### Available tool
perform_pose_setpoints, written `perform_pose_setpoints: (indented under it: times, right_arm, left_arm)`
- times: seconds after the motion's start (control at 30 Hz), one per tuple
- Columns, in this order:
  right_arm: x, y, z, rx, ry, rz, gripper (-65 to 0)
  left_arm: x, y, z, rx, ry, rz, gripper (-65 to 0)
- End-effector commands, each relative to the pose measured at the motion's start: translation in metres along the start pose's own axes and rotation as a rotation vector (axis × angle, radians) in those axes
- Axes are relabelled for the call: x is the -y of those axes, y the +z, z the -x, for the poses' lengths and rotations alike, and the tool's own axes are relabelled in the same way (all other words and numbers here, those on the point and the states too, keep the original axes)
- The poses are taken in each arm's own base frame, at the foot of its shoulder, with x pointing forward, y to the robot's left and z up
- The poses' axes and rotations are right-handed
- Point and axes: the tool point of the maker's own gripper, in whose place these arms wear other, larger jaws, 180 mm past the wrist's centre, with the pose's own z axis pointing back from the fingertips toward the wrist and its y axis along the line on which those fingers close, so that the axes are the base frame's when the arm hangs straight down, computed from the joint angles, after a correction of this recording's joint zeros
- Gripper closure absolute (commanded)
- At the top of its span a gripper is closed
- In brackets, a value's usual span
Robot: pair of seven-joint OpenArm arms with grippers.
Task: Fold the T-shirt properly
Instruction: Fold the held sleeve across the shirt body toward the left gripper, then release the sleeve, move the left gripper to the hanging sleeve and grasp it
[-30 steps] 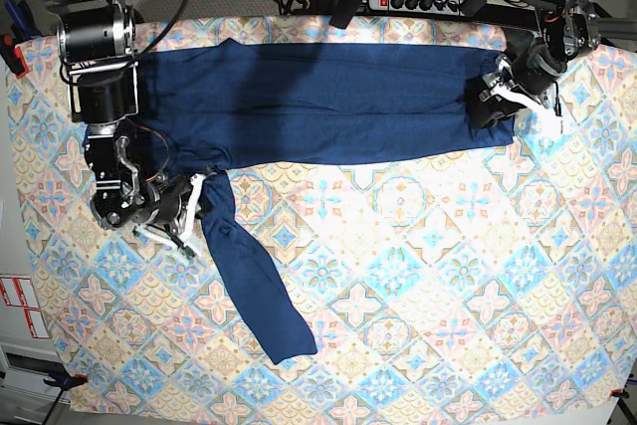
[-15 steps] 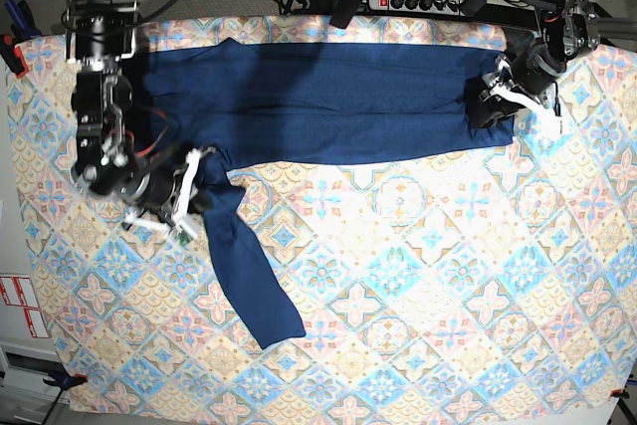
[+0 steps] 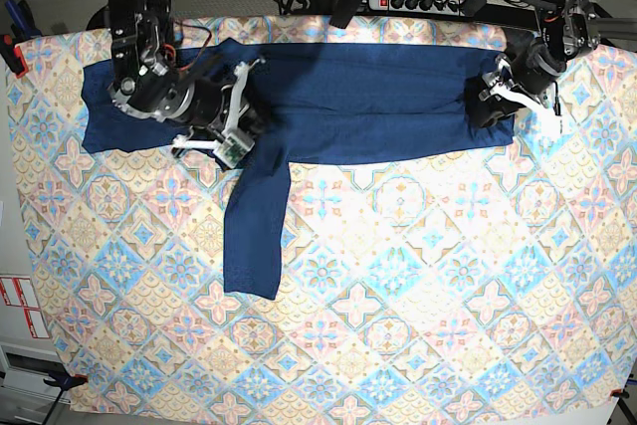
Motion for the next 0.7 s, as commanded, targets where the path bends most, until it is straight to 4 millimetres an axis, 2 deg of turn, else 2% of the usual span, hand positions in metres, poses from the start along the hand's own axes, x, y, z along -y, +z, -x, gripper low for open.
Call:
perform_pose_setpoints:
  times: [0.0,0.2,0.3,0.37,0.5,0.57,0.67]
  right_arm:
    - [-0.009,0.001,-0.016,0.056,0.016,-0.029,-0.1]
    - [-0.058,-0.015,-0.023,0.059,0.066,-0.176,-0.2]
    - [-0.076,-0.022,-0.017,0.031,0.084,-0.232,-0.4]
    - [-0.072,-0.029,-0.014,0.012,0.086,-0.239,-1.7]
    - [-0.056,-0.035,0.003,-0.063,0.084,-0.223,-9.2]
    - [-0.048,-0.033,0.004,-0.068,0.088,-0.205,-12.1]
    - [-0.024,-0.025,0.008,-0.074,0.064,-0.148,-13.5]
  left_arm:
    - [0.004,0.003,-0.011,0.032,-0.013,0.016,-25.4]
    - [0.003,0.003,-0.010,0.031,-0.013,0.015,-25.4]
    - [0.003,0.003,-0.010,0.031,-0.013,0.015,-25.8]
    - [0.003,0.003,-0.010,0.031,-0.013,0.015,-26.0]
    - [0.004,0.003,-0.011,0.032,-0.013,0.017,-26.1]
    - [0.005,0.003,-0.012,0.035,-0.015,0.019,-26.1]
    - [0.009,0.004,-0.018,0.050,-0.024,0.030,-26.1]
